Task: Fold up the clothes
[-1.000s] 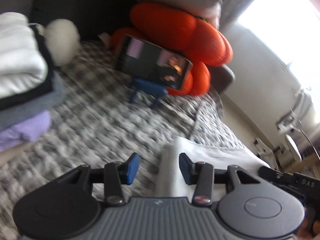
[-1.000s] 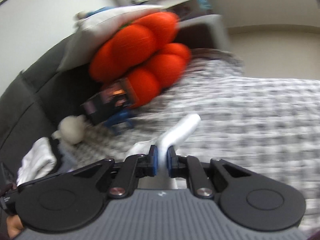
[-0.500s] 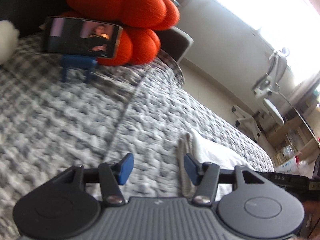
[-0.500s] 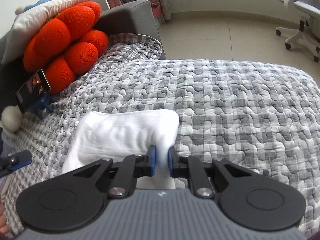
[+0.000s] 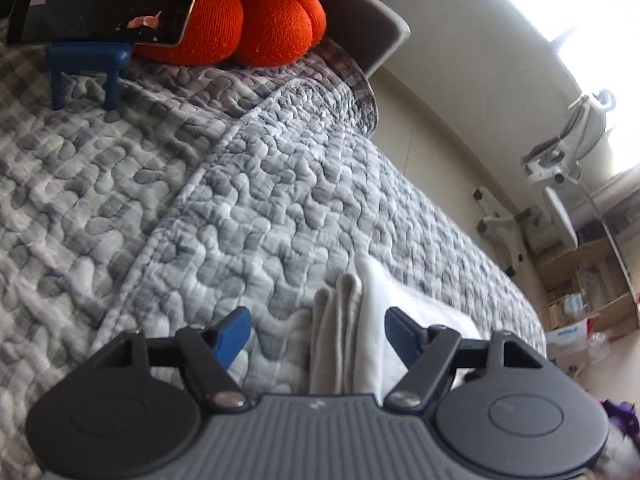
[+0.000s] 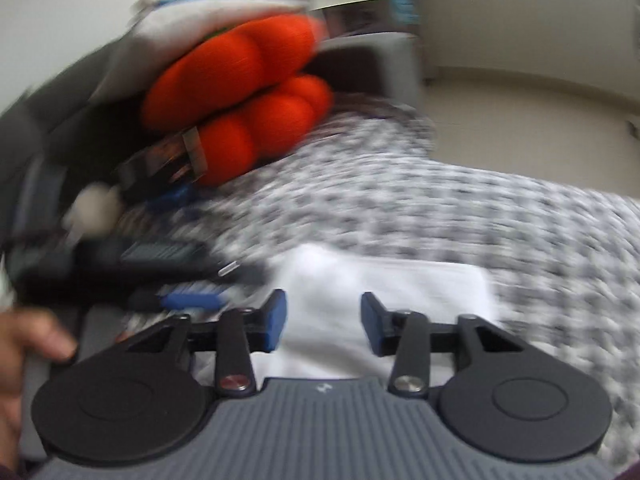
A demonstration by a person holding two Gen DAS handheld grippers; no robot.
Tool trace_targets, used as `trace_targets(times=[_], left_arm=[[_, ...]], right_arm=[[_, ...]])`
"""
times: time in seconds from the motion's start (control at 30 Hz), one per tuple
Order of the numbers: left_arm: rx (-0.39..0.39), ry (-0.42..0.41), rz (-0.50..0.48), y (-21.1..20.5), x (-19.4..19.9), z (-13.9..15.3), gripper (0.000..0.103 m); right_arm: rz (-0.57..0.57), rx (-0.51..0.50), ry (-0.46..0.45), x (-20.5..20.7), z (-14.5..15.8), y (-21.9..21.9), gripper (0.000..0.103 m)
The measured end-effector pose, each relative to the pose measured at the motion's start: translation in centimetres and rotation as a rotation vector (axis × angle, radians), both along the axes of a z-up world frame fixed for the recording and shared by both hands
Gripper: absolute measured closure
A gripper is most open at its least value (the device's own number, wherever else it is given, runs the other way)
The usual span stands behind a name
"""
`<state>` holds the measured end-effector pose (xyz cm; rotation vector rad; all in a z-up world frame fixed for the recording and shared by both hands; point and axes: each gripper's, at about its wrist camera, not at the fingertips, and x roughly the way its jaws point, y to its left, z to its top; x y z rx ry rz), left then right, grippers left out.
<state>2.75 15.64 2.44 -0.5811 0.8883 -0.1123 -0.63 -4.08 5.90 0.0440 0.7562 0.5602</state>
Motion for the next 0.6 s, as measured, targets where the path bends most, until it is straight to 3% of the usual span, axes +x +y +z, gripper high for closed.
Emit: trace_targets(times=[0.17,0.23,0.4,0.47,0.5,0.6], left_arm=[[0.060,-0.044,-0.035,-0.8,-0.7,-0.1,0.030],[0.055,-0.049,-0.040,-0.6,-0.7,-0.1,0.029],[0.010,-0.050,-0.027,0.2,-0.3,-0.3,0.030],[0.029,-0.059,-0.037,-0.1,-0.3,-0.3,0.031],[0.032,-0.062,-0.038,-0.2,-0.3,-0.3,0.031],[0.035,-0.072,-0.040,-0.3,-0.3,-0.3,0.033]], right_arm=[[0.056,-0.069,0.038,0.2,-0.9,2.1,0.071],[0.062,-0.079,0.046,0.1,-1.2,2.4,0.065],[0.077,-0.097,0.060,-0.2,-1.7,3.0,0.066],[0.083,-0.105,0.065,-0.3,-1.9,3.2,0.080],[0.086,-0.108,0.068,-0.4,-2.0,3.3,0.096],[0.086,-0.108,0.074,-0.5,-2.1,3.4,0.098]])
